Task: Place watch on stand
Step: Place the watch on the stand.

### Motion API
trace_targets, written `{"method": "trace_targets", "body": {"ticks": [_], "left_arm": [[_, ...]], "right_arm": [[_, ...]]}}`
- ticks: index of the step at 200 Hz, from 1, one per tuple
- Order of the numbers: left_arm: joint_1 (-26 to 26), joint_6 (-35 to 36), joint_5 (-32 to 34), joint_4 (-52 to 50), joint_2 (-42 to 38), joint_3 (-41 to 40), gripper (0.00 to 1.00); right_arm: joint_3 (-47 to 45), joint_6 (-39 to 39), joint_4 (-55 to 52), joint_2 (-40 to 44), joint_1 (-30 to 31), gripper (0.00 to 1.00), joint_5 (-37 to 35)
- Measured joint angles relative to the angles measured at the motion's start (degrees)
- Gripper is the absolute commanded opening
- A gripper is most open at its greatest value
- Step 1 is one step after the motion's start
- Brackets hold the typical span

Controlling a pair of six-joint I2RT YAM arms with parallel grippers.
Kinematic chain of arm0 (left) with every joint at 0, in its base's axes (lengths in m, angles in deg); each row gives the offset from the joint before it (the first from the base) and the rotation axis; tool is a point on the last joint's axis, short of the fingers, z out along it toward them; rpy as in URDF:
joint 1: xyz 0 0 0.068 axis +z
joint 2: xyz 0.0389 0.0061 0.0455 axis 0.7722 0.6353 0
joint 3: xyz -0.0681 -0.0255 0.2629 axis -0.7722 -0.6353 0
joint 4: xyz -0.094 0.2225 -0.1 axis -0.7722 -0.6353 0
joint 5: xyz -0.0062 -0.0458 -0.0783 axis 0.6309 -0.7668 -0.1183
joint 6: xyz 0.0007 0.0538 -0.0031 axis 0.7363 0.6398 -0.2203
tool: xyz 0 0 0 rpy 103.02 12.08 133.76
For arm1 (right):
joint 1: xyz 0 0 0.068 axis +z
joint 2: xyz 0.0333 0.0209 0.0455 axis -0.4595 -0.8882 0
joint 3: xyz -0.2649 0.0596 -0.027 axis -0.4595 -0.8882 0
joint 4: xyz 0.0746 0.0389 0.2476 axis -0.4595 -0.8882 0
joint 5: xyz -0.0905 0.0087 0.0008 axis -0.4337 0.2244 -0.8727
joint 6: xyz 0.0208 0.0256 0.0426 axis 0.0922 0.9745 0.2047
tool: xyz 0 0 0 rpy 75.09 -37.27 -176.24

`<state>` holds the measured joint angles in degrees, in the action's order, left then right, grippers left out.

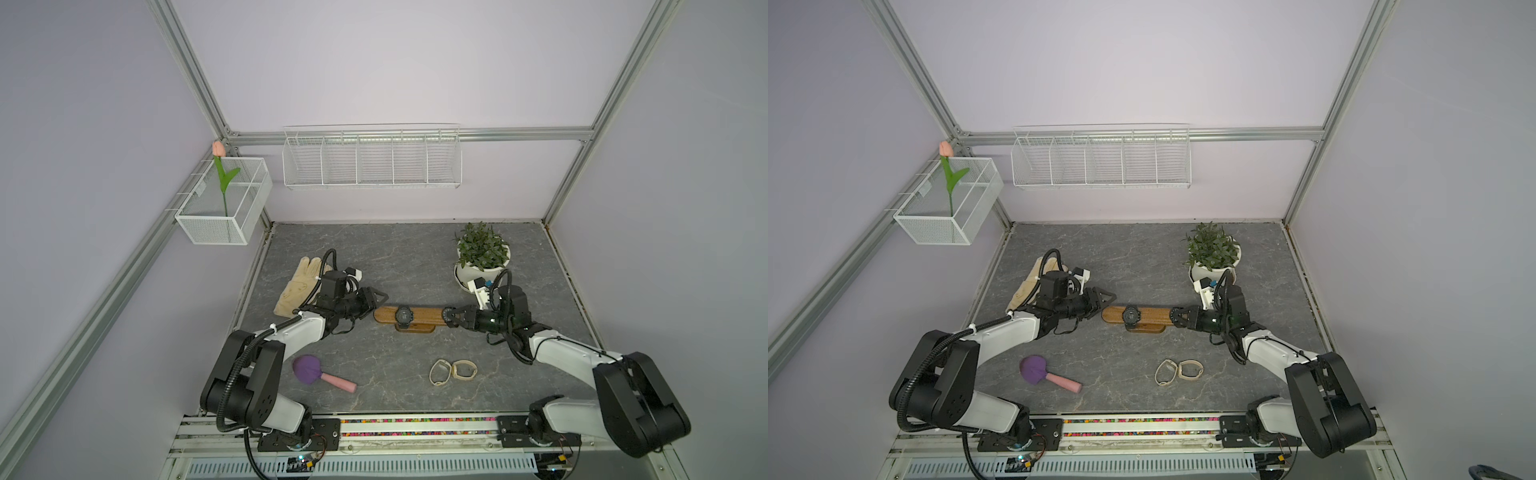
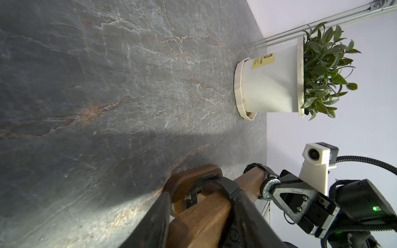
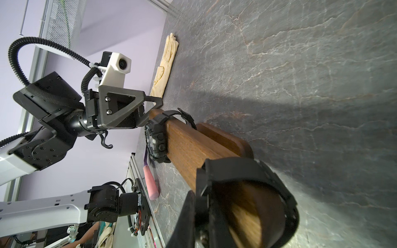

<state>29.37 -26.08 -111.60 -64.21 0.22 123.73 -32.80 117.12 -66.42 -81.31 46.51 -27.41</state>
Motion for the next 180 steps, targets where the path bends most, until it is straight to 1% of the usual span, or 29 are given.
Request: {"method": "trace_targets", "body": {"ticks": [123,180], "left_arm": [[-0.4,0.0,0.0,0.7,0.6,0.0,0.50],[-0.4,0.0,0.0,0.8,0.6,0.1,0.50]], "right_arm": [[1.4,1.7,4.5,-4.3,4.2,0.07,0.3],[2.4,2.1,4.7,-5.6,5.6,0.07,0.0]]}}
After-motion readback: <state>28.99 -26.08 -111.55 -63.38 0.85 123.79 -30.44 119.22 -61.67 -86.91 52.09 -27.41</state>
